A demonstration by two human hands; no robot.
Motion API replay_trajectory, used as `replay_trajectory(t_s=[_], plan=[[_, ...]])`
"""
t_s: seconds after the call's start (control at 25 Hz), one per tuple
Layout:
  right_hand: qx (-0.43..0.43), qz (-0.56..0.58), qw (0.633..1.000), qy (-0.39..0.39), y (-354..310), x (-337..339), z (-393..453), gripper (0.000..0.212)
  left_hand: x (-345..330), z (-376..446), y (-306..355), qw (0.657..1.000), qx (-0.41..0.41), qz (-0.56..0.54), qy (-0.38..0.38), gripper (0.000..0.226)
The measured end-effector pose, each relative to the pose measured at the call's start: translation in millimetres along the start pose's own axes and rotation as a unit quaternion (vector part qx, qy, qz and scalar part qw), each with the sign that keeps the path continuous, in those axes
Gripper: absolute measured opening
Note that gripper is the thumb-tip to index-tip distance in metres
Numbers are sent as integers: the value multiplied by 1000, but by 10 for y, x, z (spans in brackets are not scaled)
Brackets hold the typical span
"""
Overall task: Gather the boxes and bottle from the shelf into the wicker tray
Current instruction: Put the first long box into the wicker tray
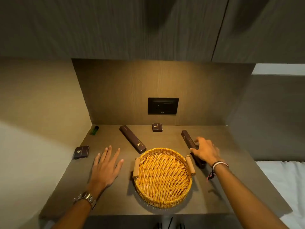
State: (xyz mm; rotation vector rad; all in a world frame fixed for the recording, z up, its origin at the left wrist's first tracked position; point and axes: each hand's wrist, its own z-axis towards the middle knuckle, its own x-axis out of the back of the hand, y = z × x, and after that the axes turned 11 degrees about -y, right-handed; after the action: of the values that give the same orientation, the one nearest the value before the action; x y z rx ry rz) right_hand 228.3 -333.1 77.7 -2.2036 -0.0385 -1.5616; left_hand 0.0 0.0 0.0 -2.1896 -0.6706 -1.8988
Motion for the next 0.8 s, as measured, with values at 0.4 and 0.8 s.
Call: replay_trajectory(t_s=[0.4,0.8], plan=[[51,51,991,111,-600,398,169,54,-9,250,-163,998,-8,11,55,70],[160,57,983,-73,-897,614,-99,95,-4,257,-168,996,-22,9,83,69]])
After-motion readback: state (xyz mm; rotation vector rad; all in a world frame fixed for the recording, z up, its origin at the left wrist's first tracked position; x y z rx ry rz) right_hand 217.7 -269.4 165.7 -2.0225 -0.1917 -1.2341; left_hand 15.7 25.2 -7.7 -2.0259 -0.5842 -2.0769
